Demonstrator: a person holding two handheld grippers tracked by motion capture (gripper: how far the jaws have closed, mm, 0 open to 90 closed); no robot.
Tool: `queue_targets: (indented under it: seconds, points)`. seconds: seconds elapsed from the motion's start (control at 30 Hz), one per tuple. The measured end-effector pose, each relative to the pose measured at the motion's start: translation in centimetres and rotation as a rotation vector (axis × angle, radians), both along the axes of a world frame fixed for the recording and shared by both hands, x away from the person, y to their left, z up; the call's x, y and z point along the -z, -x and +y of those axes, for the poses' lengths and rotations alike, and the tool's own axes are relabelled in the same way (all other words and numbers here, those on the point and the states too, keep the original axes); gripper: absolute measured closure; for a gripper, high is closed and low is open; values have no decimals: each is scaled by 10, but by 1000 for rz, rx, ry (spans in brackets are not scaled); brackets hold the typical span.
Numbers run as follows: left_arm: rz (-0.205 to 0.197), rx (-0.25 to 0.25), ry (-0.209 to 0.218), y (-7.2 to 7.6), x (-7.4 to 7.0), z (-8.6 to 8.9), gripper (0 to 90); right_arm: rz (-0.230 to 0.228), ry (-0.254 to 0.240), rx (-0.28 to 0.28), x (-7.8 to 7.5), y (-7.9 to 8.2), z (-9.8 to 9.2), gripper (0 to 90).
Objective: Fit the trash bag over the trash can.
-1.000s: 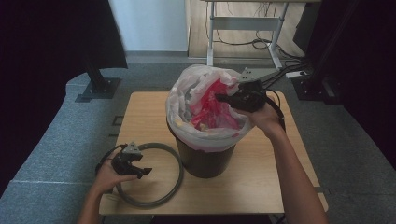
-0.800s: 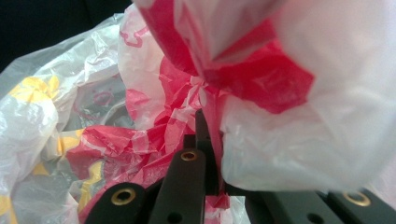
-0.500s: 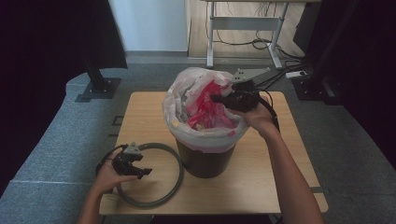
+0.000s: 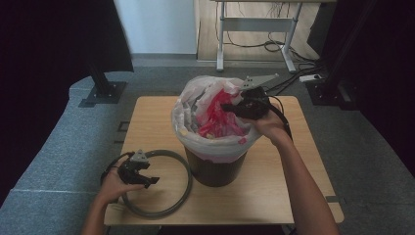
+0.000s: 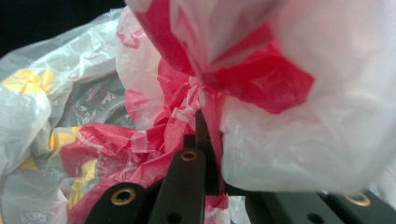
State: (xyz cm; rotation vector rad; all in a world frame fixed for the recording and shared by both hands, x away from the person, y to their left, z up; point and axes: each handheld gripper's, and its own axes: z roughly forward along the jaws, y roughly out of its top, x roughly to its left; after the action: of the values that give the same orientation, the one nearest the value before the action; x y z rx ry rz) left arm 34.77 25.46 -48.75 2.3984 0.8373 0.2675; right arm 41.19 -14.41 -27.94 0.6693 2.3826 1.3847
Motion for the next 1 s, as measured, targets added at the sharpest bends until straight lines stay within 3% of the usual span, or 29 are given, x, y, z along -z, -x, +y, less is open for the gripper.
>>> queue_targets:
  seconds: [0.6,0.83,1.0]
  points:
    - [7,2,-4,0,1,0,269,79,105,-17,12,-6,6,863]
    - [8,4,-6,0,2,-1,269,113,207,-11,17,-9,11,845]
    - [8,3,-7,0,2,0,269,135,233,-18,18,-10,13,828]
